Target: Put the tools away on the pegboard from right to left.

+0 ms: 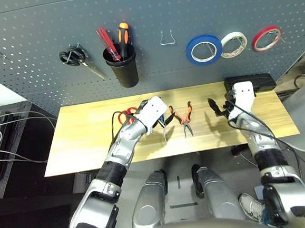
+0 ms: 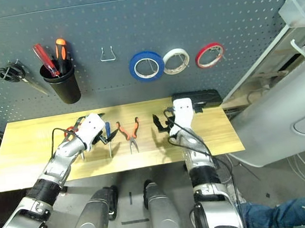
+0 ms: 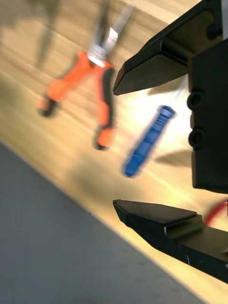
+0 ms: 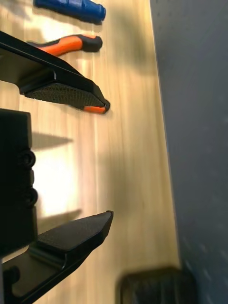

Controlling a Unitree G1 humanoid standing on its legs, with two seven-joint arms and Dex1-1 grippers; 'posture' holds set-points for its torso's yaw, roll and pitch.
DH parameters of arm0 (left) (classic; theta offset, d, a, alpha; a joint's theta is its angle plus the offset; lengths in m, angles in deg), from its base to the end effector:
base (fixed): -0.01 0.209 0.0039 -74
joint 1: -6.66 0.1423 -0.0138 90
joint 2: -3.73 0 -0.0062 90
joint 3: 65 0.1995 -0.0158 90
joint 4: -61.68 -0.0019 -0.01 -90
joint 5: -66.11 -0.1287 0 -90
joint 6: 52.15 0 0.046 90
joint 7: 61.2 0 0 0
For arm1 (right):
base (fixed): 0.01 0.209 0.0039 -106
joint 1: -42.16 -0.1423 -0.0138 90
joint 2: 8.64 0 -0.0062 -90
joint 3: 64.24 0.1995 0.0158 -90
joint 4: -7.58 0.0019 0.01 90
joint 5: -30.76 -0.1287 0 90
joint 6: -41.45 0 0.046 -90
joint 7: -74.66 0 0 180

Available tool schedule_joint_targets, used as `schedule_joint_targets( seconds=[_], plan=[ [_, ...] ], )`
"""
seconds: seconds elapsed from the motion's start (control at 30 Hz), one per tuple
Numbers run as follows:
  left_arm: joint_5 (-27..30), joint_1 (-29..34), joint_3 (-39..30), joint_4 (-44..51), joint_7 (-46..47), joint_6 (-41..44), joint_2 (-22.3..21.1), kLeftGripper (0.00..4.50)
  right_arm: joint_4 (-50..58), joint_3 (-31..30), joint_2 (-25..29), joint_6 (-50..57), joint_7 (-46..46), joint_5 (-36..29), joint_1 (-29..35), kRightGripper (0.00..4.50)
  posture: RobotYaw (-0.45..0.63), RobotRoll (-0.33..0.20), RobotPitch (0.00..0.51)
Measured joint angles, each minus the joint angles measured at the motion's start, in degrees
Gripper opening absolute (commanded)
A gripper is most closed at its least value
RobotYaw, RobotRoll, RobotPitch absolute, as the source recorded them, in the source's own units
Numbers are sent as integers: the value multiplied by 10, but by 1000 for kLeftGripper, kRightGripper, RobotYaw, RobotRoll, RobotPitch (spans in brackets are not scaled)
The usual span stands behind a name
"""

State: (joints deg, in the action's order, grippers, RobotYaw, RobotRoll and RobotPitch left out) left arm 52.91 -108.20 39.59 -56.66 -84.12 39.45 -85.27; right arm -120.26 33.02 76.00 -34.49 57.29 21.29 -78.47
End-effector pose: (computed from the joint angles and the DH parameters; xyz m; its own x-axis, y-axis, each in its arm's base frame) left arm 0.2770 0.1580 0.0357 0.8005 -0.4814 -0.3571 0.5991 0.6605 0.4526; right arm 0.2950 -0.1912 0.0356 0.9142 0.2350 -0.3301 -0.2007 0.9703 0.1347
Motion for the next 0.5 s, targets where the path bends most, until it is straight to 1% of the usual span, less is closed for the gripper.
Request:
schedule_joint_targets(
  seconds=[0.2,0.3,0.5],
  plan=[
    [-5,-6,0,5,13,62,4,4500,-57,3,-24,60,24,-1,-62,4484,173,0,306],
    [-5,0,0,32,13,80,4,4500,-58,3,-35,72,31,-1,-70,4484,183,0,324],
    [-3,44,0,109,12,113,-2,4500,-57,-10,-49,94,37,6,-64,4484,204,0,349]
  ],
)
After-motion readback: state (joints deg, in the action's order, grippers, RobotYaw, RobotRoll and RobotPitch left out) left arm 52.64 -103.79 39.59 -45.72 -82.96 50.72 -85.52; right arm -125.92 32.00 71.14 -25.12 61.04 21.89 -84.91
